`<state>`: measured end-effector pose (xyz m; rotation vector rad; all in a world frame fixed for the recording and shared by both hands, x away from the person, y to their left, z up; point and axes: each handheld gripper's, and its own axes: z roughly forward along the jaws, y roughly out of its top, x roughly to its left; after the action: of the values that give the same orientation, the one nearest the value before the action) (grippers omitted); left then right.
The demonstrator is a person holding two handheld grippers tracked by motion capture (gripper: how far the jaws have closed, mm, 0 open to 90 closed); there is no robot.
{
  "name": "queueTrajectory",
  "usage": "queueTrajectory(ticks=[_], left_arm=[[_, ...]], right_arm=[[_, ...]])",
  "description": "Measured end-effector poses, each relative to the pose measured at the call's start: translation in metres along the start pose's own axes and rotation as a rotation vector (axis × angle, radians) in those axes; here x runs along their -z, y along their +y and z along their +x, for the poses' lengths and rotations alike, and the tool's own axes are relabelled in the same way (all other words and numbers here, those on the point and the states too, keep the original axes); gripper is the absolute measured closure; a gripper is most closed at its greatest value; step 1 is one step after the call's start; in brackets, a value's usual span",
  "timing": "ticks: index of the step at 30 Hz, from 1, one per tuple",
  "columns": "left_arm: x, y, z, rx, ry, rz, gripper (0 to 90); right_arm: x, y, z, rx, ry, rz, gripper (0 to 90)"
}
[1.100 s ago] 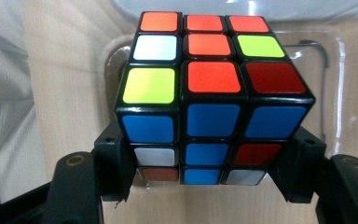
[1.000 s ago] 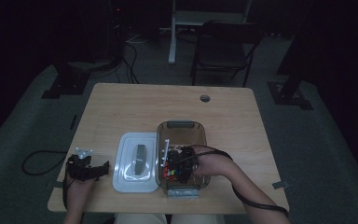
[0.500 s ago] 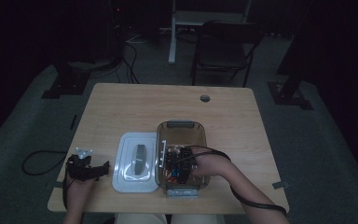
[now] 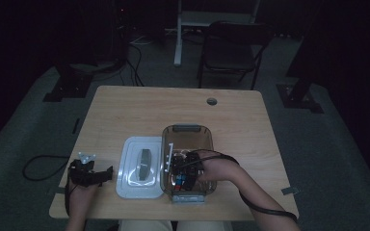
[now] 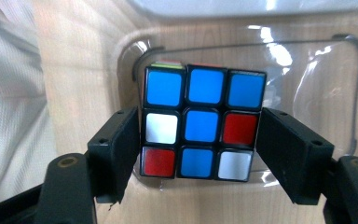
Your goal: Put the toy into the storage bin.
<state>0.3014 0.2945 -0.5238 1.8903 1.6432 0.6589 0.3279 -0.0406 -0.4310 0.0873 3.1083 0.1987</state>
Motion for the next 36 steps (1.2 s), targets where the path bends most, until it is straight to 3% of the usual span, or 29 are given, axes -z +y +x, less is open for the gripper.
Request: queueTrajectory(ticks=[11,20,30,36], left_arm=[[0.000,0.000,0.000,0.000,0.000,0.000,0.5],[0.000,0.000,0.000,0.001,0.000,-0.001,0.5],[0.000,0.000,0.000,0.000,0.000,0.000,0.5],[0.000,0.000,0.000,0.000,0.000,0.000,0.5]], right_arm=[[0.019,-0.012,-0.008,-0.070,-0.009,-0.133,28.0],[0.033,-0.028,-0.006,-0.128,-0.018,-0.263,25.7],[0.038,-0.045,-0.004,-0.189,-0.058,-0.386,17.8],[0.042,-0.056,-0.002,-0.237,-0.084,-0.489,13.7]])
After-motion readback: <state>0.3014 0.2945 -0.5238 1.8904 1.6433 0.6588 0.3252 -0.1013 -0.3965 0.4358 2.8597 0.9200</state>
